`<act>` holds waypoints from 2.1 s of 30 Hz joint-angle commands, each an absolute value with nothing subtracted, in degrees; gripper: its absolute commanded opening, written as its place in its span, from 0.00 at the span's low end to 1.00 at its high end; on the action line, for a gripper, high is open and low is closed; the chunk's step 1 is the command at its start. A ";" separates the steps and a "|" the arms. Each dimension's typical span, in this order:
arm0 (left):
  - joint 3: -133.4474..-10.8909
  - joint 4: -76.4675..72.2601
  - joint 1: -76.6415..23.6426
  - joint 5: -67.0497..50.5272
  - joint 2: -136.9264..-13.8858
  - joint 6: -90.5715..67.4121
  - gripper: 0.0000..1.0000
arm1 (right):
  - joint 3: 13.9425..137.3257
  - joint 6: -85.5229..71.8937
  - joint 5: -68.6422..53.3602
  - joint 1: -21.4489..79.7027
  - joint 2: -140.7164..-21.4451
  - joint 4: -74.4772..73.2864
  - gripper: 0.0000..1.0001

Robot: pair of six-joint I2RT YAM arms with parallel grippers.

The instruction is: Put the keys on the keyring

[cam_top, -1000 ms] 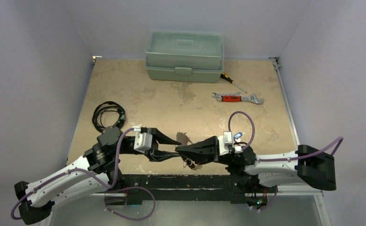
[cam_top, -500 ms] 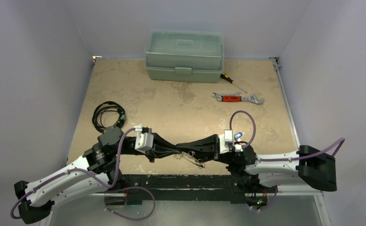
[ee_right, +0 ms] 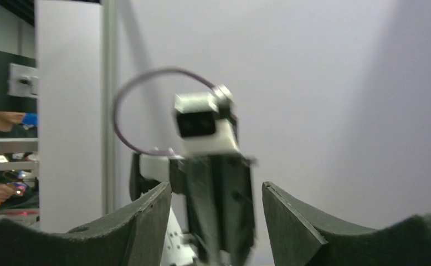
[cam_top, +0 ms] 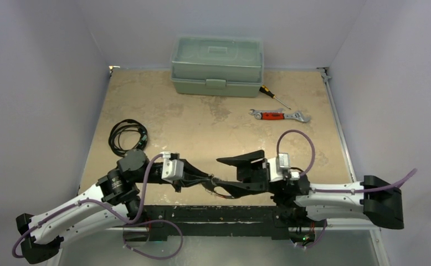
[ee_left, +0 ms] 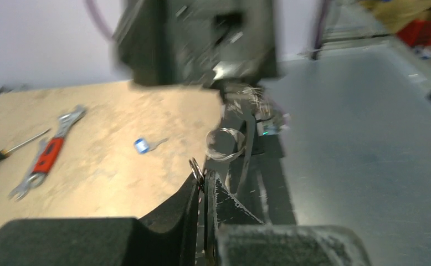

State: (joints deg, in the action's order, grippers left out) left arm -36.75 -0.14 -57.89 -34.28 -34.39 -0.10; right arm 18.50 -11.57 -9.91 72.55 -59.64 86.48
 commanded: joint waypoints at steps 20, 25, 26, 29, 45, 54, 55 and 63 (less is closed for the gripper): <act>-37.40 8.57 -56.70 -26.94 -36.82 16.83 0.00 | 39.35 20.23 -8.54 74.24 -36.72 2.04 0.79; -36.45 8.56 -56.69 -27.39 -36.31 17.40 0.00 | 43.86 23.51 -8.49 74.18 -43.47 -3.55 0.77; -36.27 8.54 -56.73 -27.55 -36.30 17.35 0.00 | 44.70 24.00 -8.44 74.18 -44.83 -4.46 0.75; -35.90 8.48 -56.72 -28.38 -36.14 17.22 0.00 | 45.72 24.86 -9.44 74.18 -47.79 -5.77 0.67; -35.38 8.23 -56.82 -29.53 -35.52 16.82 0.00 | 45.40 25.47 -7.29 74.18 -51.42 -4.30 0.28; -35.13 8.05 -56.73 -28.07 -34.78 16.92 0.00 | 45.41 26.98 -6.86 74.18 -51.34 -5.57 0.00; -35.09 8.03 -56.82 -27.61 -34.66 16.88 0.00 | 45.35 26.98 -6.93 74.18 -51.19 -5.35 0.00; -34.50 6.78 -56.70 -24.04 -30.08 15.93 0.43 | 41.89 25.16 -3.64 74.18 -46.65 1.96 0.00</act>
State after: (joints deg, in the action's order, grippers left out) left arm -34.81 10.52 -56.75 -26.50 -33.28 16.08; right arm 42.94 25.74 -6.33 73.89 -50.54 -4.69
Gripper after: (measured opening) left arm 0.369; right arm 0.031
